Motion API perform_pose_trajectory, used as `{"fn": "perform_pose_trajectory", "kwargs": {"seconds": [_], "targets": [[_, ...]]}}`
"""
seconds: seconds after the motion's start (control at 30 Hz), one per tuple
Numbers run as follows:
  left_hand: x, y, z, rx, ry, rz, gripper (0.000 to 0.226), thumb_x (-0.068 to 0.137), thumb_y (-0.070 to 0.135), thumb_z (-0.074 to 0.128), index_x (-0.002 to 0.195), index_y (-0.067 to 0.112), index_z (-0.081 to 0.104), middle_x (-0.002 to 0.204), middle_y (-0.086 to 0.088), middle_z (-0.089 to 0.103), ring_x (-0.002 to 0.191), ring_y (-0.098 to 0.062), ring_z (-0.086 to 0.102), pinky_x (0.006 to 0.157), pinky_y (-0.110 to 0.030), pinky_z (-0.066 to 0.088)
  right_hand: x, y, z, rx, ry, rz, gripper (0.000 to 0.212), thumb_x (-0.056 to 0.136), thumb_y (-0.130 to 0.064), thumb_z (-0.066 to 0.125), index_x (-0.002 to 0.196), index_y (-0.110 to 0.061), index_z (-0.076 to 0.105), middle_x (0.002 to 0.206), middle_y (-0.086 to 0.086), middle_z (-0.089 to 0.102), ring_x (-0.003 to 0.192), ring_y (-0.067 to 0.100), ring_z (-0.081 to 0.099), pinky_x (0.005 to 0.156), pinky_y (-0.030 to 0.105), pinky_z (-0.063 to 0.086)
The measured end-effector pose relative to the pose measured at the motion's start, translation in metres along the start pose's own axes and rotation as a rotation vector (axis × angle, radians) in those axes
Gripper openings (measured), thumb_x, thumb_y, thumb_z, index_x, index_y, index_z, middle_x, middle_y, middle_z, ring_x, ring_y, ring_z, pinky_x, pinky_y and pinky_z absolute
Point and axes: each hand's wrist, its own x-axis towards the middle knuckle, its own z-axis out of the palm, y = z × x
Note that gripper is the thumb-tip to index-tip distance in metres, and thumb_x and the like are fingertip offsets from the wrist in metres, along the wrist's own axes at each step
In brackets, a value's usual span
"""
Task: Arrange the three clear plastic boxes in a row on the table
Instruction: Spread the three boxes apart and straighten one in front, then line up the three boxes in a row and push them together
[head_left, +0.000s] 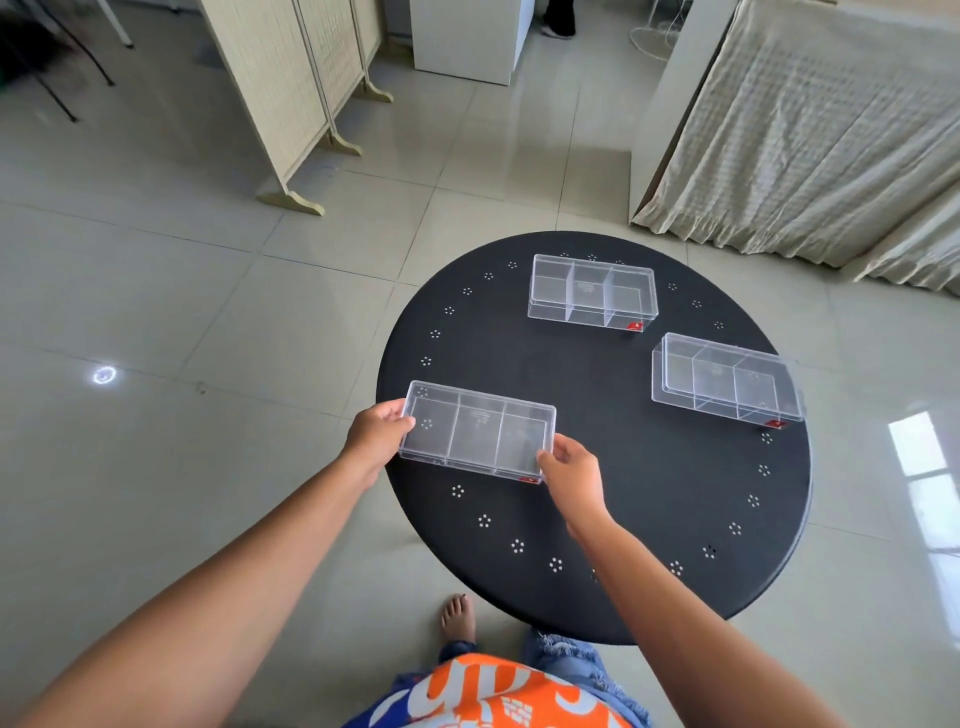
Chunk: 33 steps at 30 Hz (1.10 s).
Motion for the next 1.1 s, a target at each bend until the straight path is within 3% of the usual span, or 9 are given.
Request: {"fn": "perform_pose_trajectory", "kwargs": {"seconds": [0.1, 0.27, 0.4, 0.5, 0.6, 0.73, 0.83, 1.0, 1.1], "targets": [[0.001, -0.003, 0.001, 0.003, -0.001, -0.006, 0.04, 0.091, 0.008, 0.059, 0.13, 0.015, 0.064, 0.121, -0.006, 0.071, 0.109, -0.024, 0.068, 0.099, -0.045, 0.054, 0.0, 0.001, 0.001, -0.001, 0.006, 0.006, 0.03, 0.084, -0.011, 0.049, 0.091, -0.031, 0.07, 0.086, -0.01, 0.076, 0.081, 0.014, 0.069, 0.082, 0.036, 0.056], [-0.002, -0.001, 0.004, 0.004, 0.007, 0.0, 0.04, 0.091, 0.009, 0.058, 0.131, 0.015, 0.062, 0.124, -0.007, 0.07, 0.109, -0.024, 0.068, 0.098, -0.041, 0.054, 0.002, 0.002, 0.0, 0.012, 0.02, 0.03, 0.034, 0.086, -0.013, 0.053, 0.115, -0.02, 0.067, 0.097, -0.014, 0.074, 0.088, 0.011, 0.07, 0.086, 0.035, 0.056], [-0.012, 0.011, 0.008, 0.154, 0.071, 0.032, 0.05, 0.089, 0.02, 0.059, 0.139, 0.021, 0.053, 0.137, -0.006, 0.061, 0.118, -0.025, 0.062, 0.102, -0.039, 0.048, 0.006, 0.003, -0.004, 0.011, 0.032, 0.039, 0.039, 0.087, -0.018, 0.055, 0.126, -0.017, 0.06, 0.101, -0.008, 0.072, 0.084, 0.012, 0.065, 0.077, 0.028, 0.05], [-0.021, 0.03, 0.013, 0.329, 0.216, 0.125, 0.054, 0.09, 0.027, 0.058, 0.143, 0.026, 0.047, 0.143, -0.007, 0.049, 0.125, -0.027, 0.054, 0.101, -0.042, 0.045, 0.011, 0.002, -0.015, 0.002, 0.089, 0.038, 0.045, 0.091, -0.024, 0.055, 0.135, -0.017, 0.054, 0.11, -0.001, 0.07, 0.096, 0.017, 0.063, 0.085, 0.031, 0.048], [-0.026, 0.052, 0.027, 0.358, 0.249, 0.298, 0.044, 0.091, 0.023, 0.056, 0.135, 0.028, 0.055, 0.136, -0.005, 0.052, 0.121, -0.023, 0.055, 0.097, -0.036, 0.045, 0.018, -0.002, -0.035, 0.02, 0.165, 0.009, 0.039, 0.092, -0.025, 0.053, 0.13, -0.017, 0.059, 0.1, -0.005, 0.068, 0.087, 0.015, 0.062, 0.087, 0.035, 0.051], [-0.027, 0.084, 0.062, 0.322, 0.11, 0.395, 0.037, 0.091, 0.019, 0.052, 0.124, 0.028, 0.065, 0.128, 0.001, 0.062, 0.114, -0.017, 0.061, 0.091, -0.027, 0.045, 0.033, -0.01, -0.076, 0.034, 0.297, -0.054, 0.03, 0.093, -0.017, 0.051, 0.119, -0.017, 0.066, 0.079, -0.009, 0.062, 0.065, 0.009, 0.053, 0.07, 0.027, 0.043], [-0.029, 0.106, 0.101, 0.303, -0.049, 0.392, 0.031, 0.091, 0.019, 0.05, 0.114, 0.028, 0.07, 0.106, 0.007, 0.07, 0.098, -0.014, 0.066, 0.086, -0.027, 0.048, 0.045, -0.015, -0.116, -0.017, 0.399, -0.088, 0.027, 0.093, -0.014, 0.05, 0.113, -0.014, 0.069, 0.075, -0.005, 0.061, 0.06, 0.011, 0.051, 0.067, 0.026, 0.04], [-0.032, 0.134, 0.173, 0.226, -0.319, 0.314, 0.028, 0.09, 0.013, 0.055, 0.112, 0.02, 0.07, 0.1, 0.0, 0.071, 0.078, -0.013, 0.065, 0.066, -0.021, 0.047, 0.069, -0.013, -0.185, -0.087, 0.543, -0.081, 0.028, 0.09, -0.014, 0.049, 0.109, -0.017, 0.07, 0.1, 0.008, 0.07, 0.085, 0.025, 0.061, 0.073, 0.028, 0.039], [-0.028, 0.145, 0.216, 0.25, -0.385, 0.278, 0.029, 0.09, 0.017, 0.057, 0.116, 0.021, 0.069, 0.111, -0.003, 0.072, 0.087, -0.015, 0.067, 0.078, -0.026, 0.051, 0.082, -0.01, -0.219, -0.109, 0.642, -0.029, 0.034, 0.089, -0.016, 0.046, 0.115, -0.019, 0.068, 0.115, 0.013, 0.063, 0.107, 0.032, 0.057, 0.086, 0.033, 0.041]]}}
